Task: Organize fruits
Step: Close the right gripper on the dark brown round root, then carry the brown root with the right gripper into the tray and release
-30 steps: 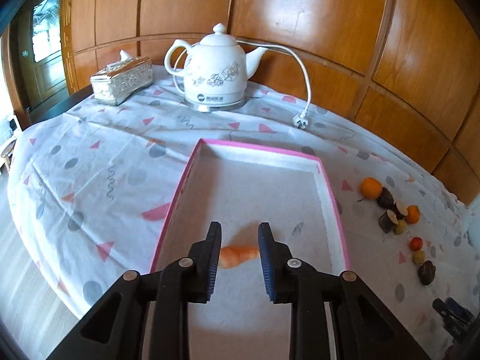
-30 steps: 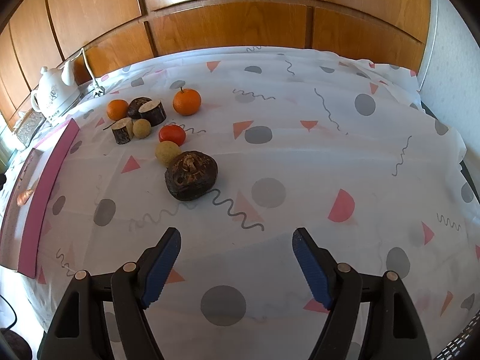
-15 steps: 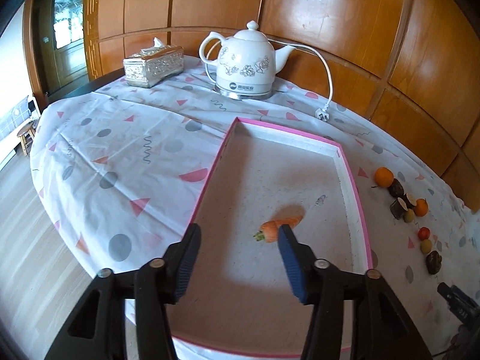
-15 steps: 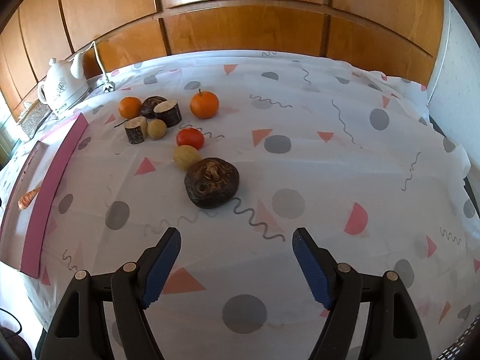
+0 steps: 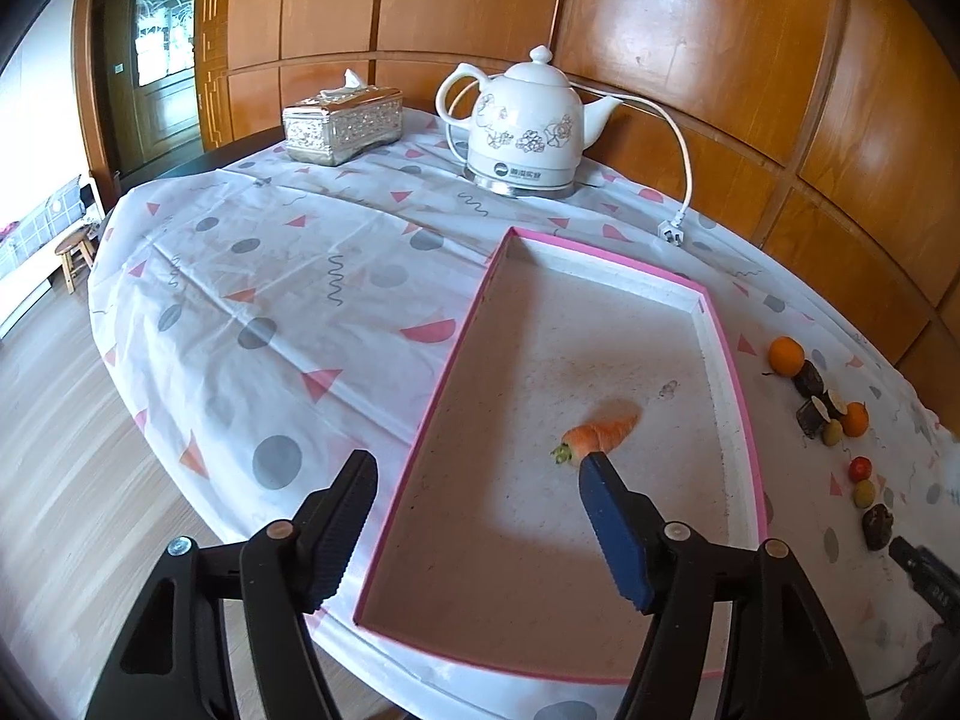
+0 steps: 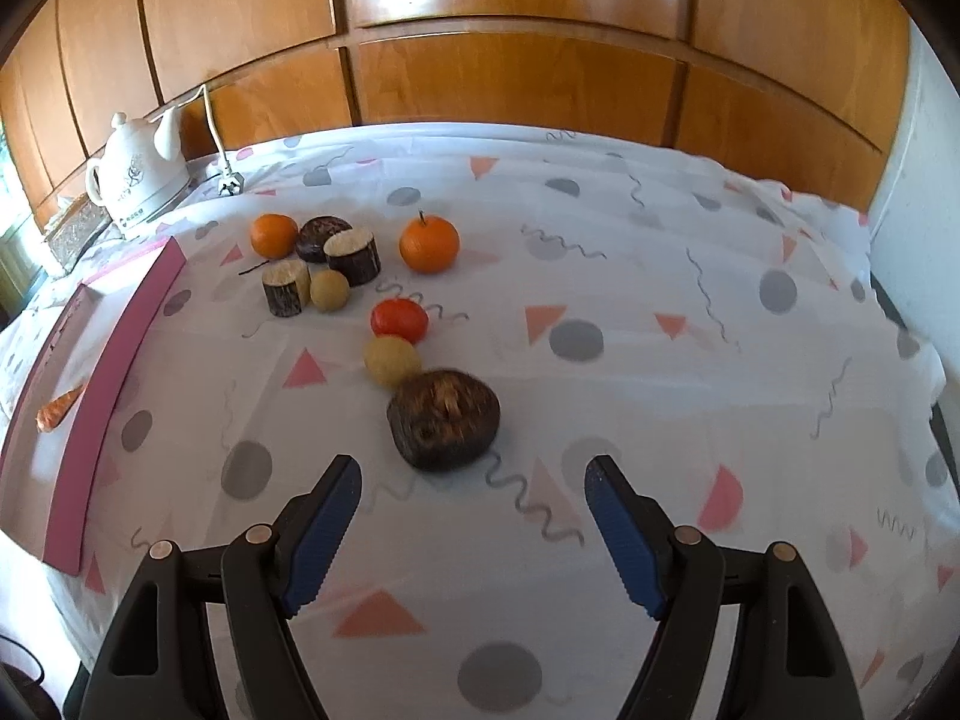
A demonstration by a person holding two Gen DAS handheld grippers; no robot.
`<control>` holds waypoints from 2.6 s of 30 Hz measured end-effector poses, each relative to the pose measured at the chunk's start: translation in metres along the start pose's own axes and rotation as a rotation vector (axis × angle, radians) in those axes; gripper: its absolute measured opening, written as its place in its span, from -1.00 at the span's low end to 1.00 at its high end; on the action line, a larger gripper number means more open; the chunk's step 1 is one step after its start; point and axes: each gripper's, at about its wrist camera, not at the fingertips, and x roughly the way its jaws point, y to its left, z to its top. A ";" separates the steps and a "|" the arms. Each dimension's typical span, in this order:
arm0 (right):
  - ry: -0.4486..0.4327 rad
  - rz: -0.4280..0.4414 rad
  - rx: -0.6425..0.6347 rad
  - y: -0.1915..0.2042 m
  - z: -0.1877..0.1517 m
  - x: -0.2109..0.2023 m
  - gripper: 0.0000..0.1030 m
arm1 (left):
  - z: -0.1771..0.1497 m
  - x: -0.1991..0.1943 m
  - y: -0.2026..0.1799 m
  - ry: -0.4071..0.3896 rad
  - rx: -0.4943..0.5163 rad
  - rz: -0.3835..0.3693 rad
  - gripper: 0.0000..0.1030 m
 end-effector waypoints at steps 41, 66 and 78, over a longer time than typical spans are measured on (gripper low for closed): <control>0.149 0.260 -0.177 0.076 -0.021 0.013 -0.04 | -0.003 -0.011 0.009 -0.028 -0.042 -0.025 0.47; 0.042 0.463 -0.481 0.224 0.019 -0.020 -0.04 | -0.005 -0.006 0.027 -0.015 -0.107 -0.016 0.53; 0.052 0.437 -0.569 0.280 0.019 0.007 -0.02 | -0.005 -0.003 0.039 -0.010 -0.140 -0.002 0.53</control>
